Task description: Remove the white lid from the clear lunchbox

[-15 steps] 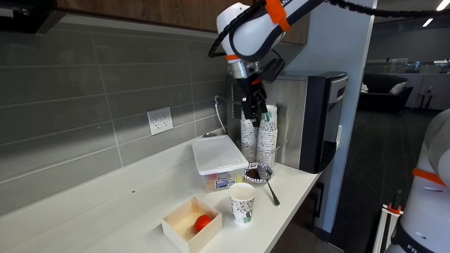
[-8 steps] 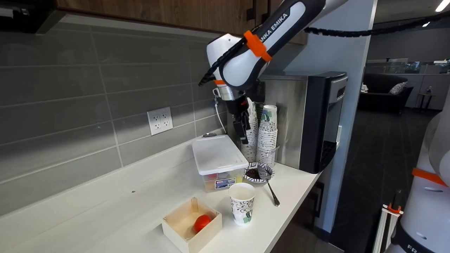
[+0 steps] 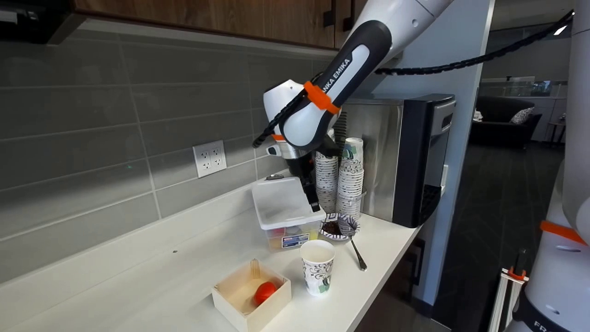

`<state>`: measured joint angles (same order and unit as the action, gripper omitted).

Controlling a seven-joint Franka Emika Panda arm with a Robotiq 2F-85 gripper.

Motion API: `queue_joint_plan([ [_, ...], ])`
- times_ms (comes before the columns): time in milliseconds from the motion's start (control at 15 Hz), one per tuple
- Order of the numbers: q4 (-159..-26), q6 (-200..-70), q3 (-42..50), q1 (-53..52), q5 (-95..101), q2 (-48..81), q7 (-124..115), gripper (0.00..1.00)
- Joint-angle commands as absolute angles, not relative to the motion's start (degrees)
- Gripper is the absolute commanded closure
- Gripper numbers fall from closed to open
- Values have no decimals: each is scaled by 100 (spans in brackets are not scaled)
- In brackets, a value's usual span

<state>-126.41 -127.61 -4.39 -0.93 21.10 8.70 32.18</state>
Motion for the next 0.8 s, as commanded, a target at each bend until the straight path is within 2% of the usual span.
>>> queue_joint_plan([
  [0, -12381, -12957, -452, -147, 2225, 1347, 3584, 0],
  [733, -12230, -13406, -405, -314, 2833, 1778, 3406, 0],
])
